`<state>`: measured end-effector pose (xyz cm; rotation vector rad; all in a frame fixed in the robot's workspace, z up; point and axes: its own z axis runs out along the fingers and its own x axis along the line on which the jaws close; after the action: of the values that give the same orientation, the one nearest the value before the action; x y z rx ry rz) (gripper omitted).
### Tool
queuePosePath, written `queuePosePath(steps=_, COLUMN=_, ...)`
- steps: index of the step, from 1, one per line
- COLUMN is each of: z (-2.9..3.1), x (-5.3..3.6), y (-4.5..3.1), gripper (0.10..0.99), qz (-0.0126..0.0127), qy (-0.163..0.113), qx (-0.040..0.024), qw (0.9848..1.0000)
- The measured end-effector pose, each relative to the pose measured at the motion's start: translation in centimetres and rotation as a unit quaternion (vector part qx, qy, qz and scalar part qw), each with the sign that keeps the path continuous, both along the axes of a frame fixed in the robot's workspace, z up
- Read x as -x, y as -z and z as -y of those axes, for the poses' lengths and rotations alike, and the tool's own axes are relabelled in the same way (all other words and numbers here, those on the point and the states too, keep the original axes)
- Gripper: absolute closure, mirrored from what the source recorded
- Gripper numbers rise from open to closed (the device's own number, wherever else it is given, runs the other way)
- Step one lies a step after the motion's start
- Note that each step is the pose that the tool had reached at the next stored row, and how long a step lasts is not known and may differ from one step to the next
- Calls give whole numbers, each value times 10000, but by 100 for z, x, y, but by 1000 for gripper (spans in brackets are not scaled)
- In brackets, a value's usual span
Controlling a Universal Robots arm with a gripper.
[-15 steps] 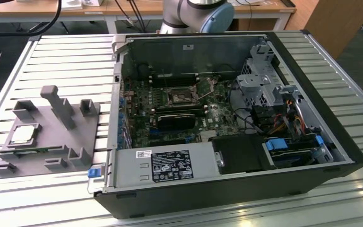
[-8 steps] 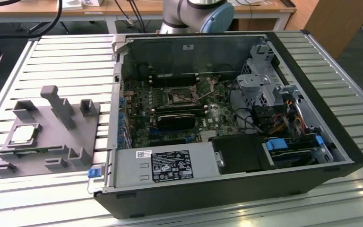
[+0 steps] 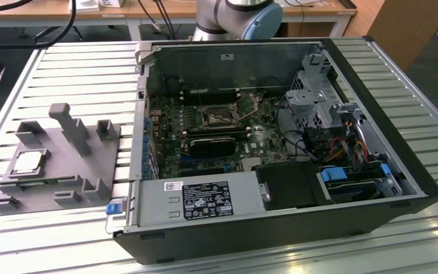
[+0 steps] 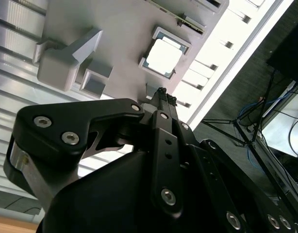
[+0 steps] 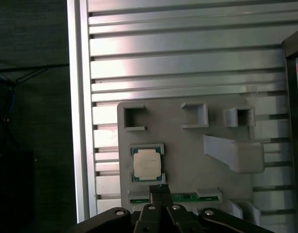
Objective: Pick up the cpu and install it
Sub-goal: 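Pick up the cpu and move it towards the insertion slot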
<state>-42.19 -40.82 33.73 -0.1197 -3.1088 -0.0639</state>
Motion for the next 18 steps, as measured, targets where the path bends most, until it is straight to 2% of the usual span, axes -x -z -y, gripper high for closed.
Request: queuePosePath(steps=18, z=0, x=0, y=83, gripper=980, qz=0, qy=0, qx=0, qw=10000)
